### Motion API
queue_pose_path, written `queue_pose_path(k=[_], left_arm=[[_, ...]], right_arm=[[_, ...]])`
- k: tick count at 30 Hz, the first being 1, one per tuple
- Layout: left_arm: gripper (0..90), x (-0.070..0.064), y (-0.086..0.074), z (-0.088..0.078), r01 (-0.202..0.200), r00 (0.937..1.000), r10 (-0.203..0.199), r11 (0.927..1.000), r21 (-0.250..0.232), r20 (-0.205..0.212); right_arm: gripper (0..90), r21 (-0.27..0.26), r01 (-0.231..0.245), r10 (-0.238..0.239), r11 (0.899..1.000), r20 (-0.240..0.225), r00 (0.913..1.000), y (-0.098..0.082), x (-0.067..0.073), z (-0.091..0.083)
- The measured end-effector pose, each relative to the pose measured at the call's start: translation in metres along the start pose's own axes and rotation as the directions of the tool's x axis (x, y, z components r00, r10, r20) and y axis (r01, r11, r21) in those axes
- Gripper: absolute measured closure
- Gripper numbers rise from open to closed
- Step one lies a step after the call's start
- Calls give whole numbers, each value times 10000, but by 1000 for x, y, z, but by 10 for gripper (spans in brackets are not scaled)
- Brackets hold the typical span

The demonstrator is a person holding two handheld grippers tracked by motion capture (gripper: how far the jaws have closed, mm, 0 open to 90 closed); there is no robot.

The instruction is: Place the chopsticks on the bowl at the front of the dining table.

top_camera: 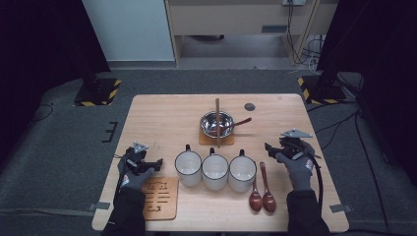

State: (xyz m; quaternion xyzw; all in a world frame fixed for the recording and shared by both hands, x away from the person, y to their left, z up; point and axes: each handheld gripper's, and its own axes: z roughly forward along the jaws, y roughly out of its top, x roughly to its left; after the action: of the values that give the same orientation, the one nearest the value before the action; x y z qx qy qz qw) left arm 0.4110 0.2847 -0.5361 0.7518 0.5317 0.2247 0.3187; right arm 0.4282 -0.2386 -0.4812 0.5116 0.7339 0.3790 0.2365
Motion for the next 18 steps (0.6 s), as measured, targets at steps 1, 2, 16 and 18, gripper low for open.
queue_pose_path(k=[1,2,16,18], left_arm=[[114,0,0,-1,13,10000,-13,10000,-50,-33],[139,1,-1,-2,18,10000,-18,9999,-98,-43],[403,-5,4,-18,129,9989,-103,9983,-574,460],[412,-8,7,-23,-38,9992,69,9968,-793,393]], right_arm=[[331,-32,-23,23,10000,38,10000,-2,-1,-2],[331,-44,5,-5,10000,58,10000,-4,-3,-4],[325,-164,-317,325,9994,474,9983,-37,-31,-24],[323,-188,-396,404,9990,433,9982,-42,-34,-26]])
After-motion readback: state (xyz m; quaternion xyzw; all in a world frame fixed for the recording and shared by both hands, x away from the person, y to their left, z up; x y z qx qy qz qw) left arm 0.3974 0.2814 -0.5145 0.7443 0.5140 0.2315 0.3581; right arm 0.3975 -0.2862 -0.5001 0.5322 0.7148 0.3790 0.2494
